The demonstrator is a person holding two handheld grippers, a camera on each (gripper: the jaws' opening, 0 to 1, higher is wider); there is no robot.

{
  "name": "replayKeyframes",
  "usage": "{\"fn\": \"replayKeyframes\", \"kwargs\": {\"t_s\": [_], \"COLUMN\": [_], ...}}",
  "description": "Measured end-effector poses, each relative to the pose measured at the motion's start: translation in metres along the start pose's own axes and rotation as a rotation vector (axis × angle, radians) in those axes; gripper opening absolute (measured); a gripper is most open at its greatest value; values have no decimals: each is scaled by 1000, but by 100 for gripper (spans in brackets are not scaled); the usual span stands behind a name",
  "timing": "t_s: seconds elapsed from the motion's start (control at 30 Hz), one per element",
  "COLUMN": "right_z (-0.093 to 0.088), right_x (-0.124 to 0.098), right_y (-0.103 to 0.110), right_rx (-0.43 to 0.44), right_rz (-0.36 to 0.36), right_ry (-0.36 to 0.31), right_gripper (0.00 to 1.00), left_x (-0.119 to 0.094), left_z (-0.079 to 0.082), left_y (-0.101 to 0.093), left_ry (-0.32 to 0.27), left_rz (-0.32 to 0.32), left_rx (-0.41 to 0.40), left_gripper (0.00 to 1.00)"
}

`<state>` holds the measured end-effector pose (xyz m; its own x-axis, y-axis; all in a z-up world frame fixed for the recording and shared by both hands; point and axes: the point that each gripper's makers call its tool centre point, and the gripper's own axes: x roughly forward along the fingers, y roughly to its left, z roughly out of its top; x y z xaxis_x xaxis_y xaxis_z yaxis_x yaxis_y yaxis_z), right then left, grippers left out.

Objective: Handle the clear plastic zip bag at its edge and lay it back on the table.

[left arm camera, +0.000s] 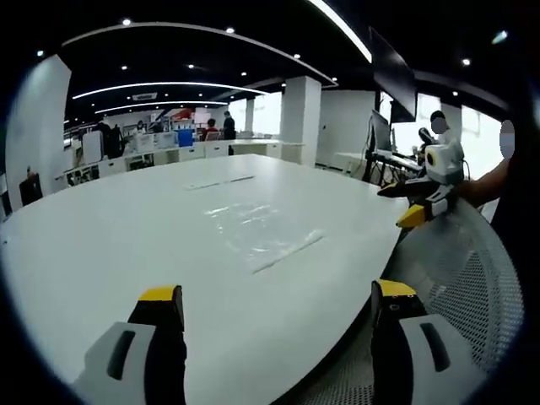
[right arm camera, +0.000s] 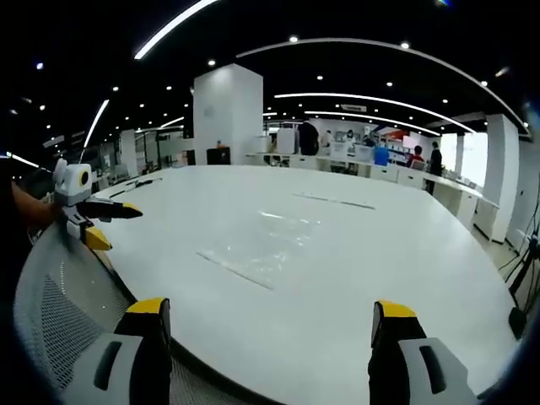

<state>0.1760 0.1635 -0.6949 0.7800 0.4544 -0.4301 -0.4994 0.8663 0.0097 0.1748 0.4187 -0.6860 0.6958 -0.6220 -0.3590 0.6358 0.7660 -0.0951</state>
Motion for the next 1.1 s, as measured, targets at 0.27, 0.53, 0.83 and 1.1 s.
{"fn": "replayKeyframes", "kwargs": {"t_s": [0.27, 0.53, 0.83, 1.1], "right_z": [0, -1, 0, 0], "right_x": [1, 0, 0, 0], "right_y": [0, -3, -1, -1], "right_rx": [6, 17, 17, 18], "right_rz": [6, 0, 0, 2], "right_ry": [-5, -7, -13, -10], "right_gripper": [100, 100, 100, 100], "left_x": [-1, -1, -2, -2], "left_z": [5, 10, 12, 8], "left_y": [-1, -2, 0, 1], "left_ry": [-15, -39, -46, -37], "left_rz": [7, 9, 17, 11], "left_rx": [2, 1, -2, 3], "left_gripper": [92, 89, 91, 92]}}
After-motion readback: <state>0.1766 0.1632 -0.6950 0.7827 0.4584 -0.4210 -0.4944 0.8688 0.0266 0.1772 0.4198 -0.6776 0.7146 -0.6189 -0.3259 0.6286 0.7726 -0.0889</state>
